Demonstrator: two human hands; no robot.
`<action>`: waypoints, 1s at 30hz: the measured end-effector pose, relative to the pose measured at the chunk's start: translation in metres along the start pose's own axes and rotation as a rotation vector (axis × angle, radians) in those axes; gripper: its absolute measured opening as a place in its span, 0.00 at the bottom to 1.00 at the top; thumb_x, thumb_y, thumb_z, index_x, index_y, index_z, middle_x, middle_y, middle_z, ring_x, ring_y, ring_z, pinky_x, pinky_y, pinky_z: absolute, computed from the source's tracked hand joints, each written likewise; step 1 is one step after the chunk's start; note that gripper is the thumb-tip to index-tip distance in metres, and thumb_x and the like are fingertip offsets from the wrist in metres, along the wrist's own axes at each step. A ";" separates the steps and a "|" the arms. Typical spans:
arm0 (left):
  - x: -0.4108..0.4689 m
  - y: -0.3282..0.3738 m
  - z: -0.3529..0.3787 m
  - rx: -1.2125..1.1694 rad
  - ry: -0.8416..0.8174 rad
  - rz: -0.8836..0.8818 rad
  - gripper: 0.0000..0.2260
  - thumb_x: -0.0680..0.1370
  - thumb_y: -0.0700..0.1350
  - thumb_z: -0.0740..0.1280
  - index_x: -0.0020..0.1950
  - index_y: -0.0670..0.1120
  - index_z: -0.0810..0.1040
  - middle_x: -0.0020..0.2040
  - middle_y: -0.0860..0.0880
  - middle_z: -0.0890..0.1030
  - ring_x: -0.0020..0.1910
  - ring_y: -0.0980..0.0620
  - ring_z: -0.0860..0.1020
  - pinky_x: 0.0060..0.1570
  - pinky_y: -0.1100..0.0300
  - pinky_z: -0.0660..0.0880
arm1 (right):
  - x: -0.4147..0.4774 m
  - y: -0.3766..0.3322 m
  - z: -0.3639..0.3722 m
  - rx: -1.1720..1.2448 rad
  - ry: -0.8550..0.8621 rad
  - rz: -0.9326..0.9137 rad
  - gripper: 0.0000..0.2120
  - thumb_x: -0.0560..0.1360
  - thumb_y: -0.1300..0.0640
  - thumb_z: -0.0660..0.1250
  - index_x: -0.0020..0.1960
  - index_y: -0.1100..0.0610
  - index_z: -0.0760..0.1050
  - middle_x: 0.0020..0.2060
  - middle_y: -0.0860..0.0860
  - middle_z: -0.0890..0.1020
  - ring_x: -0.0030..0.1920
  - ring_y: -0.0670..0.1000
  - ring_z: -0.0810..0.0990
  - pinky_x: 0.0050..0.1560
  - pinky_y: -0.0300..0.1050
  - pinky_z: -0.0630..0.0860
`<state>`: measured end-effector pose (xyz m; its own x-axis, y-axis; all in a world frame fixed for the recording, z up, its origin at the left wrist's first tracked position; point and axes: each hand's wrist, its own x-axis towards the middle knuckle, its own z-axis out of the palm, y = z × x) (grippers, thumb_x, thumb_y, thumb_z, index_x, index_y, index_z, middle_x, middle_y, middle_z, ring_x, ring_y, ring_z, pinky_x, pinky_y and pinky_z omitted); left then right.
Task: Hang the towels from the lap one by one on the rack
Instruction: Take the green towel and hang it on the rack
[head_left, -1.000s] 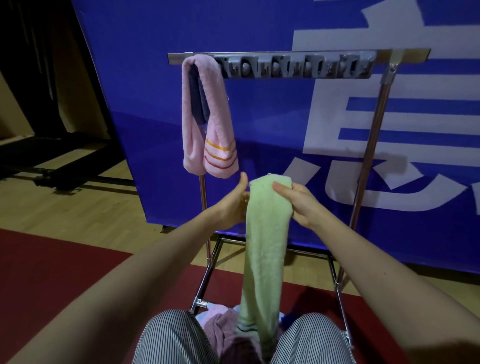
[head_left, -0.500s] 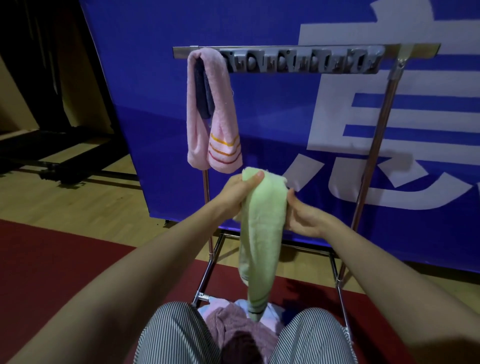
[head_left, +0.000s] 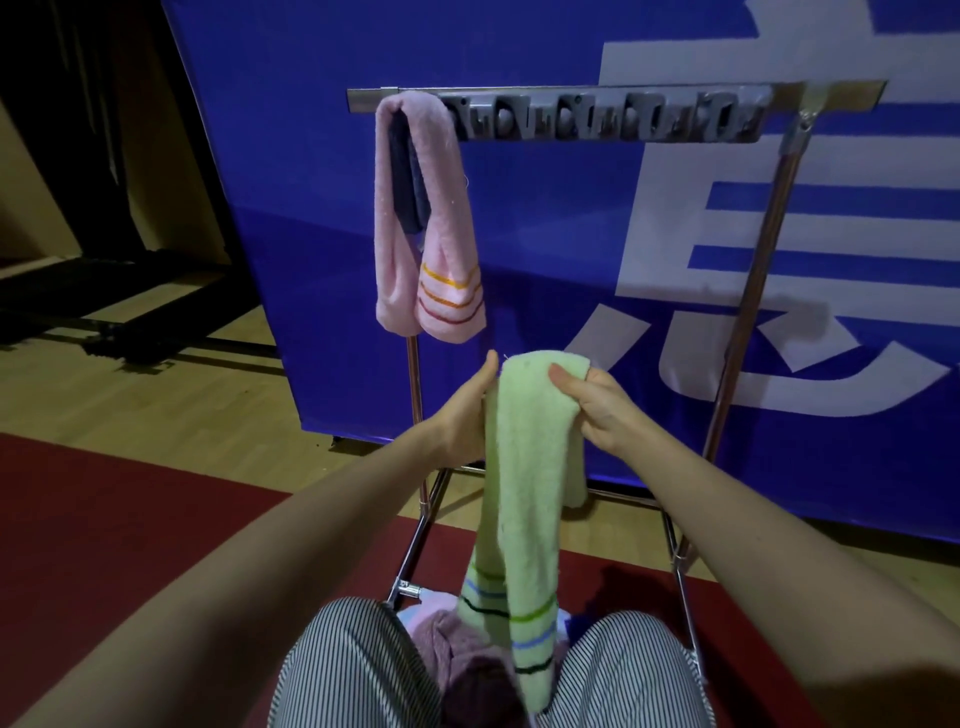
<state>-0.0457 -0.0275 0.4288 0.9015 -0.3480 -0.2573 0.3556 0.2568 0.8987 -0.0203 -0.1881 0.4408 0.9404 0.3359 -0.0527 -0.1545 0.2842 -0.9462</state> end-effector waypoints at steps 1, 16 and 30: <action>0.000 -0.005 -0.002 0.050 -0.019 0.023 0.31 0.78 0.66 0.48 0.65 0.45 0.73 0.59 0.45 0.80 0.60 0.46 0.77 0.61 0.51 0.72 | 0.000 -0.001 0.001 0.020 0.007 -0.010 0.11 0.77 0.60 0.63 0.57 0.63 0.75 0.47 0.56 0.83 0.44 0.50 0.83 0.45 0.42 0.81; 0.013 -0.008 0.019 0.591 0.398 0.492 0.17 0.81 0.51 0.57 0.37 0.43 0.67 0.32 0.45 0.64 0.30 0.54 0.63 0.28 0.61 0.60 | -0.015 0.017 -0.037 -0.617 -0.076 0.513 0.34 0.77 0.35 0.46 0.54 0.63 0.76 0.40 0.57 0.83 0.45 0.54 0.82 0.50 0.47 0.78; -0.011 0.061 0.002 0.716 0.041 0.312 0.21 0.80 0.52 0.60 0.46 0.33 0.76 0.38 0.40 0.76 0.37 0.45 0.74 0.36 0.59 0.71 | 0.022 -0.012 0.018 -0.460 -0.179 0.041 0.23 0.76 0.36 0.52 0.55 0.48 0.78 0.54 0.50 0.83 0.57 0.47 0.80 0.62 0.43 0.72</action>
<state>-0.0342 -0.0097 0.4876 0.9470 -0.3180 0.0443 -0.1488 -0.3122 0.9383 -0.0030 -0.1681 0.4568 0.8633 0.4989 -0.0756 -0.0027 -0.1453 -0.9894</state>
